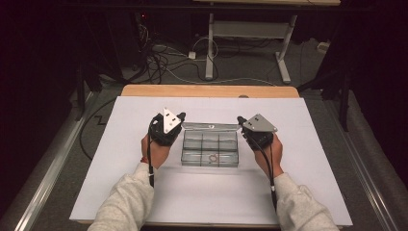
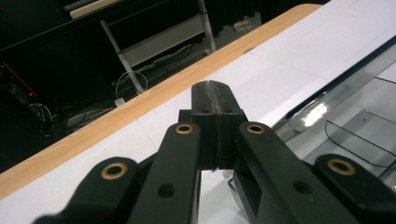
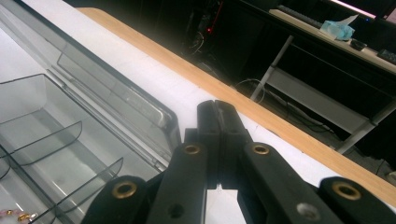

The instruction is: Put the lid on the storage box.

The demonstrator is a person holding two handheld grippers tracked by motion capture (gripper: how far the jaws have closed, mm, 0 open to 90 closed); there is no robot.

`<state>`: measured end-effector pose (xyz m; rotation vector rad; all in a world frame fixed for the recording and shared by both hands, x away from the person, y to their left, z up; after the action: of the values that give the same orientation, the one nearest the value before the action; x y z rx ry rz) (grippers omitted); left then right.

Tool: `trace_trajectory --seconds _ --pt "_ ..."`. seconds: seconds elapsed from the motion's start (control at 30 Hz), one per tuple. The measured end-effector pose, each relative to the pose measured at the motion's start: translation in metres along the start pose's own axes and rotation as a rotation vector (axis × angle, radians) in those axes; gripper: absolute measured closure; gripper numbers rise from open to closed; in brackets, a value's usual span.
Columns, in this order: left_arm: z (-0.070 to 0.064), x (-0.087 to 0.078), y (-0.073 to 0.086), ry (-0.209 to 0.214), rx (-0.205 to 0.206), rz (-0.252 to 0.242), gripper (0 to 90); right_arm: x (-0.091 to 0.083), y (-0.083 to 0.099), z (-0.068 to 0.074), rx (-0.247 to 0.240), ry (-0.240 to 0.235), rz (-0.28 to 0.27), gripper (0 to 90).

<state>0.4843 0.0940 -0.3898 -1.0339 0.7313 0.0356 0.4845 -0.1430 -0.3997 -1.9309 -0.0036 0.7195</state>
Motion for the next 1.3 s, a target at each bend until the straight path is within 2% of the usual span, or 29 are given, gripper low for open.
trace_trajectory --seconds 0.57,0.63,1.3 --pt "-0.008 -0.004 0.008 -0.018 0.026 0.007 87.5 -0.007 0.006 0.007 -0.005 -0.002 -0.011 90.0" --pt "-0.009 -0.004 0.009 -0.029 0.037 0.011 87.6 -0.008 0.007 0.008 -0.007 0.003 -0.011 90.0" --pt "-0.018 -0.011 0.02 -0.041 0.051 0.024 87.6 -0.011 0.016 0.016 -0.03 0.03 -0.017 90.0"
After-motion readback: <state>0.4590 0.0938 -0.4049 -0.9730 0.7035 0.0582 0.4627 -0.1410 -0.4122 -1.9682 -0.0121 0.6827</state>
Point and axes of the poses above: each handheld gripper's, and its own axes: x roughly forward along the jaws, y roughly out of its underside, z roughly to its left, the point moved 7 cm from there along x, roughly forward along the jaws, and after that the axes turned 11 degrees about z, right-handed, at the moved point
